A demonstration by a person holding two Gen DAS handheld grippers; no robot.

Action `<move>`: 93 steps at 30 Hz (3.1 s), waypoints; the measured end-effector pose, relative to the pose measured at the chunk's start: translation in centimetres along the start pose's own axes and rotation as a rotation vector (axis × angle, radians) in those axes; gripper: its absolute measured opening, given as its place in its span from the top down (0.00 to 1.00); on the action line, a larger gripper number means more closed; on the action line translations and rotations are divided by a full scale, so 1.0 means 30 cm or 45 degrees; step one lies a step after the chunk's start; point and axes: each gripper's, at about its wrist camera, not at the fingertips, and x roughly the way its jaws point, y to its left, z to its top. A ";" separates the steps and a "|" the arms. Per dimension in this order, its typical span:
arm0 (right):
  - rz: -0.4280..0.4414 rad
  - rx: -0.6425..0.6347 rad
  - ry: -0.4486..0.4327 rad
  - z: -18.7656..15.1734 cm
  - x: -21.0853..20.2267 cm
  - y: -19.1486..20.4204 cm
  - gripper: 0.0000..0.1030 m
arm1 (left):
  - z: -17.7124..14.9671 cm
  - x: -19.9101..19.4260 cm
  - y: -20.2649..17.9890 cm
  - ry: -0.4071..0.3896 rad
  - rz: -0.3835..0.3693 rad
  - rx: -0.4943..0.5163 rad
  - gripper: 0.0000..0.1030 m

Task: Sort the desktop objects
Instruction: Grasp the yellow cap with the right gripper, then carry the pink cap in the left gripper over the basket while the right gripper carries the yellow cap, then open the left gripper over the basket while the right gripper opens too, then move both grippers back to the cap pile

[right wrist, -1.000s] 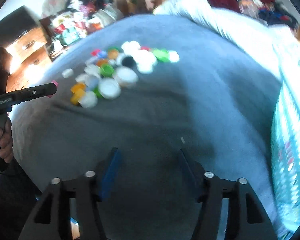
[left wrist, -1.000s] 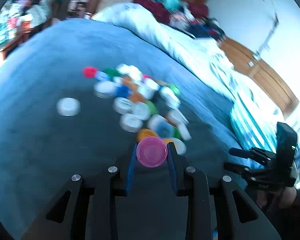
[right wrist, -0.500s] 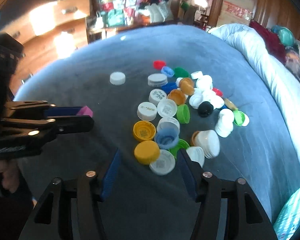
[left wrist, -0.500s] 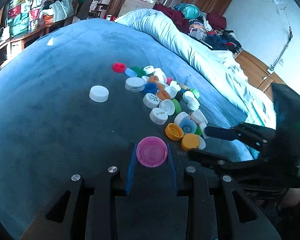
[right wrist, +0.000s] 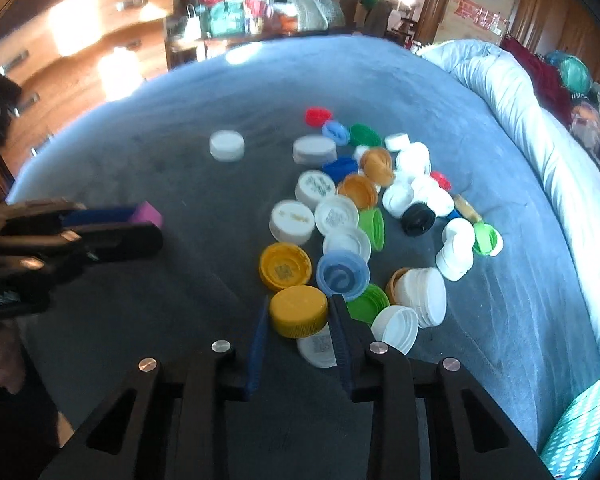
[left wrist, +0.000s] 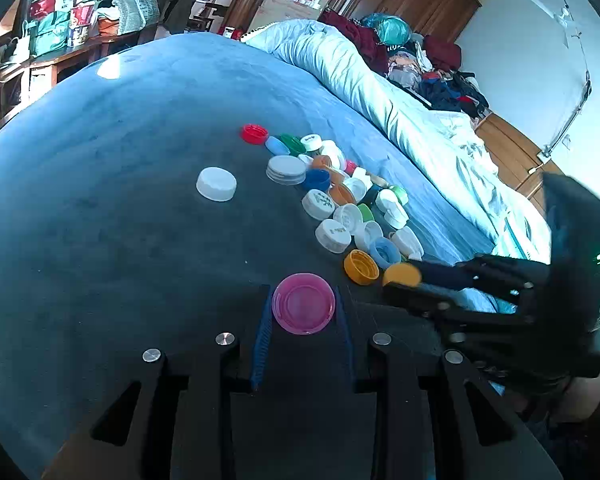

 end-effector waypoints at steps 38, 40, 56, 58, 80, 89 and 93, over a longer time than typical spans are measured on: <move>-0.624 0.781 -0.364 -0.444 -1.076 -0.971 0.68 | 0.264 0.238 -1.589 0.147 -0.434 0.941 0.75; -0.632 0.806 -0.356 -0.482 -1.090 -0.992 0.68 | 0.235 0.244 -1.633 0.168 -0.444 0.958 0.75; -0.607 0.890 -0.355 -0.616 -1.094 -1.067 0.68 | 0.143 0.301 -1.746 0.254 -0.440 1.001 0.75; -0.604 0.893 -0.356 -0.619 -1.092 -1.069 0.68 | 0.135 0.305 -1.748 0.261 -0.438 1.004 0.67; -0.341 0.818 -0.350 -0.587 -0.874 -0.809 0.39 | 0.244 0.214 -0.925 0.132 -0.174 0.601 0.34; -0.159 0.688 -0.220 -0.513 -0.658 -0.634 0.34 | 0.273 0.134 -0.117 0.076 0.317 0.139 0.34; -0.117 0.652 -0.172 -0.469 -0.588 -0.560 0.31 | 0.269 0.144 0.026 0.080 0.352 0.071 0.34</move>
